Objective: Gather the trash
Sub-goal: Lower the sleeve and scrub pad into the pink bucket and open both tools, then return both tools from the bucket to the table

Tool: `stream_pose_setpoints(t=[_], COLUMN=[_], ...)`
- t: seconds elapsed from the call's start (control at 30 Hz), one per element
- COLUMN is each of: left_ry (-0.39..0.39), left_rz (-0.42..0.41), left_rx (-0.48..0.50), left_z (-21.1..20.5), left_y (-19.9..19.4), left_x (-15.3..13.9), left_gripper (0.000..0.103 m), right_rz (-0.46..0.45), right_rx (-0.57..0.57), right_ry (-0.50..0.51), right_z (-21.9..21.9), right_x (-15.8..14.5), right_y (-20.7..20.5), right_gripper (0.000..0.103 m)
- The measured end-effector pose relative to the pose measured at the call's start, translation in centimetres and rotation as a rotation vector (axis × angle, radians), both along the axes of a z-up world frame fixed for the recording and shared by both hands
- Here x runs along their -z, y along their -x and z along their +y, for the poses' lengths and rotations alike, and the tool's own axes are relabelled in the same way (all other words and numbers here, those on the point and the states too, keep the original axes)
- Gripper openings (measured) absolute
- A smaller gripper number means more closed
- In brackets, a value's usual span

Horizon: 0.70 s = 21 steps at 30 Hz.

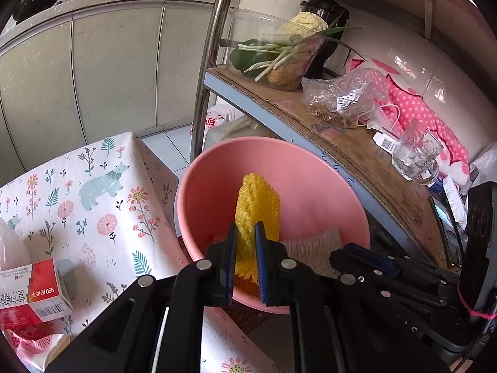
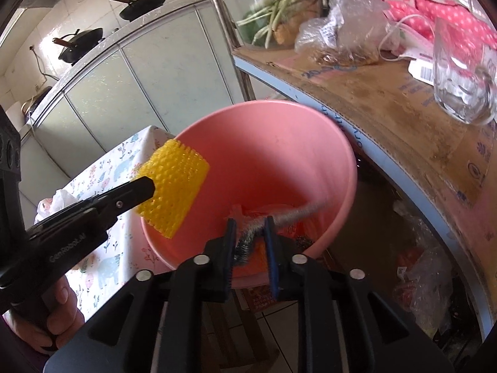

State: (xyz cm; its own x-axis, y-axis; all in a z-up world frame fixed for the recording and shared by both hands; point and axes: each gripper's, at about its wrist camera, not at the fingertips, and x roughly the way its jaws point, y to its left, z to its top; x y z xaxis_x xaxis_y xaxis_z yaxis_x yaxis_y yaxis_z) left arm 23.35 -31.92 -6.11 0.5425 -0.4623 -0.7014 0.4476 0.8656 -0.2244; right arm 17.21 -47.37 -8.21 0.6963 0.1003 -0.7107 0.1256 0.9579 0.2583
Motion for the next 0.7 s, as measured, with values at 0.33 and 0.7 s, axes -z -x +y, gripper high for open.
stream_pose_setpoints(t=[0.33,0.7], left_ry=[-0.007,0.001], left_rz=[-0.003,-0.046], left_rx=[-0.014,-0.015], left_z=[0.3,1.1], left_y=[0.6,3.4], left_x=[-0.9,-3.3], left_gripper=[0.037,0.040], right_rz=[-0.024,-0.053], right_rx=[-0.008,-0.034], right_ry=[0.013,0.029], right_z=[0.6,1.4], right_x=[-0.9,-2.3], right_y=[0.7,2.6], right_gripper=[0.030,0.031])
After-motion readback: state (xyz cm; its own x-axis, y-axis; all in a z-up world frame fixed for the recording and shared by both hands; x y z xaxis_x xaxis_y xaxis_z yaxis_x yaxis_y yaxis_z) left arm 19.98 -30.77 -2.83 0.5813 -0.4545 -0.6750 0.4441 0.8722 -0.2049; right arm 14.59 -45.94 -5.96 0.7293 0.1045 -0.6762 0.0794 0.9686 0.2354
